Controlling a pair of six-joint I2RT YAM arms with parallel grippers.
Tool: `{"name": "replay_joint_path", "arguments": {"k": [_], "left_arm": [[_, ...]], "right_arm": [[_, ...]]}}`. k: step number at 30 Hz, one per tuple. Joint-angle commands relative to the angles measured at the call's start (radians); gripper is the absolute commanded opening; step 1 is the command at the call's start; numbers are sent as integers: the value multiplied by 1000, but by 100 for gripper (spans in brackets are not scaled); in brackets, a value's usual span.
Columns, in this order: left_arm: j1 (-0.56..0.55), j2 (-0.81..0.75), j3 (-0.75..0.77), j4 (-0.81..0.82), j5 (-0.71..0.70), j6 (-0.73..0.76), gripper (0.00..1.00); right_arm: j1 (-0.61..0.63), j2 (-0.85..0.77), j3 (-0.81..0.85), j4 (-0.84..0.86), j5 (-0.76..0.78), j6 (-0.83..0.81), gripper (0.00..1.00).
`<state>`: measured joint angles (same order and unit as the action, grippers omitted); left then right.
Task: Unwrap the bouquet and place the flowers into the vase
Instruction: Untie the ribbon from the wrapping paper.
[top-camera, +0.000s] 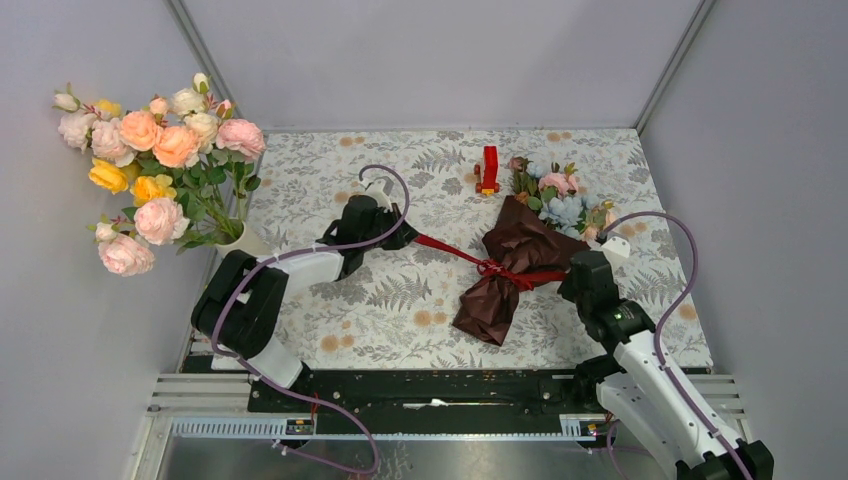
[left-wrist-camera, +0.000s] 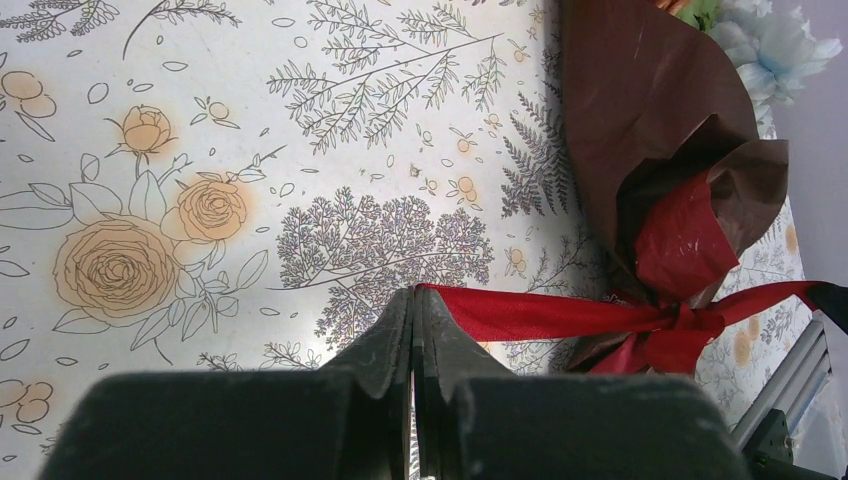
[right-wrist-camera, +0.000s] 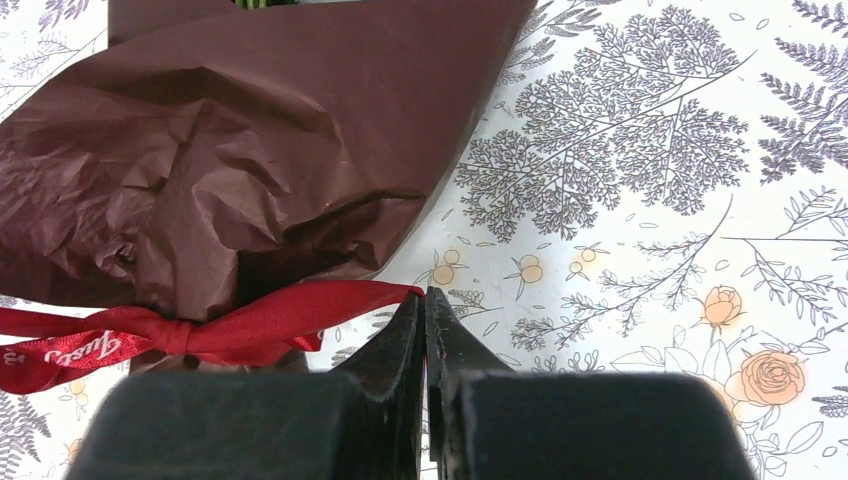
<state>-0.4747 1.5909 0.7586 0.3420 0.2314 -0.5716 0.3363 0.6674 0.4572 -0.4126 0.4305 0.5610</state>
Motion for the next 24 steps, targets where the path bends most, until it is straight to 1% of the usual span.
{"name": "replay_joint_path", "arguments": {"k": [1,10,24], "left_arm": [[13,-42,-8,42,-1,19,0],[31,-59,-19,40,1,19,0],[53,-91,-18,27,-11,17,0]], "right_arm": [[-25,-1,45,-10,56,-22,0],[-89,-6,60,-16,42,-44,0],[-234,-30,69,-18,-37,-84,0]]}}
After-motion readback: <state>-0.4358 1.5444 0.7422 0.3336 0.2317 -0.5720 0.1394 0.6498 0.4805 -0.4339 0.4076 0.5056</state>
